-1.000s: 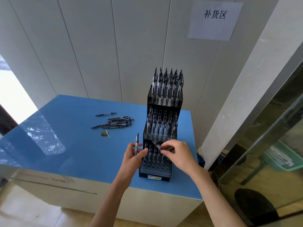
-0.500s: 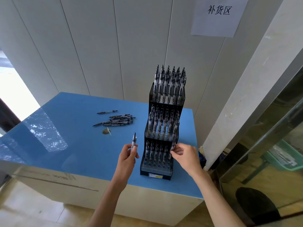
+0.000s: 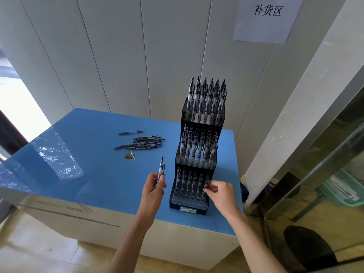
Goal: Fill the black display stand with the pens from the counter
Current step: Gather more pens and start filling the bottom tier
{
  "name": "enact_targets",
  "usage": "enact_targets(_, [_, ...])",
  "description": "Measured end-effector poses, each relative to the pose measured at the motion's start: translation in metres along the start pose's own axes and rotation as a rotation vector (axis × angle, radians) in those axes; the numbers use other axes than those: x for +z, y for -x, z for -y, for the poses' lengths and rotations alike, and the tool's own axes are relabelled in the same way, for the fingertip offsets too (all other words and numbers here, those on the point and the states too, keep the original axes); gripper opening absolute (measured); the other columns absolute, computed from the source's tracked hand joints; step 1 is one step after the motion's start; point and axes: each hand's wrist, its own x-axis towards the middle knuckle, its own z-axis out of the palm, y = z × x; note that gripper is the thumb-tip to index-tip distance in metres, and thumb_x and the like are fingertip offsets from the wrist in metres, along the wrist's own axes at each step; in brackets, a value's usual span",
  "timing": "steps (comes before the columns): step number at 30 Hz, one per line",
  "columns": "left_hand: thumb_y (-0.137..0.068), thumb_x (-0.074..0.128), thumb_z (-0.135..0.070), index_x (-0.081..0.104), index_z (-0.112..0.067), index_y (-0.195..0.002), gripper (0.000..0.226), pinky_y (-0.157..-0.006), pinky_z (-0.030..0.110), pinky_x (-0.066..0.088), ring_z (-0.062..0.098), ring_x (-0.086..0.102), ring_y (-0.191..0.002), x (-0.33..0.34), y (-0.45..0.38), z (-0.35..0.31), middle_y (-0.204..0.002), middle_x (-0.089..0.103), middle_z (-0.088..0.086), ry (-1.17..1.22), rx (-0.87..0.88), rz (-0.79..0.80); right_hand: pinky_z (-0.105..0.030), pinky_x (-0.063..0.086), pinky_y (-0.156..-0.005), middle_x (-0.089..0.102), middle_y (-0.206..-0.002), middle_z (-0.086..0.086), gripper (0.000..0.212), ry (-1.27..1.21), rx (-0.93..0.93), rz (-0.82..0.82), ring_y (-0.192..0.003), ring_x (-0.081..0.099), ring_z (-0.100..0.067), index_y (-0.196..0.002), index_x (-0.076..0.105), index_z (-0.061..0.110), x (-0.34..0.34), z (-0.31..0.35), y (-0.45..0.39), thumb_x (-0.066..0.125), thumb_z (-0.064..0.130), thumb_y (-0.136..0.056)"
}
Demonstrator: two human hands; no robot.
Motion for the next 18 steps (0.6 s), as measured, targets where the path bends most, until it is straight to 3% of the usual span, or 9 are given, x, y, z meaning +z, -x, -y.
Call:
enact_targets(3, [-0.107,0.049,-0.032,0.063,-0.019,-0.109,0.020,-0.053,0.019,0.037,0.007,0.041,-0.058,-0.001,0.000,0.001,-0.084,0.052,0.001,-0.012,0.004,-0.017,-0.013,0.050,-0.064,0.072,-0.071,0.007,0.005,0.015,-0.009,-0.009,-0.067,0.065,-0.001,-0.079,0.079,0.013,0.001,0.001,0.000,0.083,0.013,-0.081])
enact_targets(7, [-0.107,0.049,-0.032,0.064,-0.022,-0.112,0.019,-0.055,0.021,0.037,0.005,0.041,-0.057,-0.002,-0.001,0.002,-0.084,0.051,0.002,-0.022,0.019,-0.016,-0.021,0.054,-0.068,0.073,-0.073,0.007,0.008,0.002,0.010,0.013,-0.069,0.066,-0.002,-0.081,0.079,0.014,-0.004,0.002,-0.002,0.086,0.016,-0.078])
enact_targets(11, [-0.107,0.050,-0.033,0.057,-0.015,-0.105,0.019,-0.055,0.021,0.037,0.008,0.037,-0.059,-0.003,-0.003,0.003,-0.082,0.049,0.001,0.004,0.004,-0.019,-0.009,0.052,-0.071,0.075,-0.083,0.009,0.022,-0.077,0.026,-0.049,-0.074,0.068,0.002,-0.099,0.079,0.014,-0.022,0.007,-0.005,0.086,0.016,-0.078])
enact_targets(18, [-0.105,0.052,-0.034,0.062,-0.023,-0.106,0.015,-0.059,0.020,0.044,0.016,0.048,-0.068,0.000,-0.001,-0.012,-0.081,0.053,0.006,-0.145,0.116,0.035,-0.012,0.054,-0.074,0.075,-0.086,0.009,0.018,-0.198,-0.120,-0.061,-0.078,0.068,0.002,-0.099,0.079,0.016,-0.045,0.061,-0.011,0.083,0.018,-0.082])
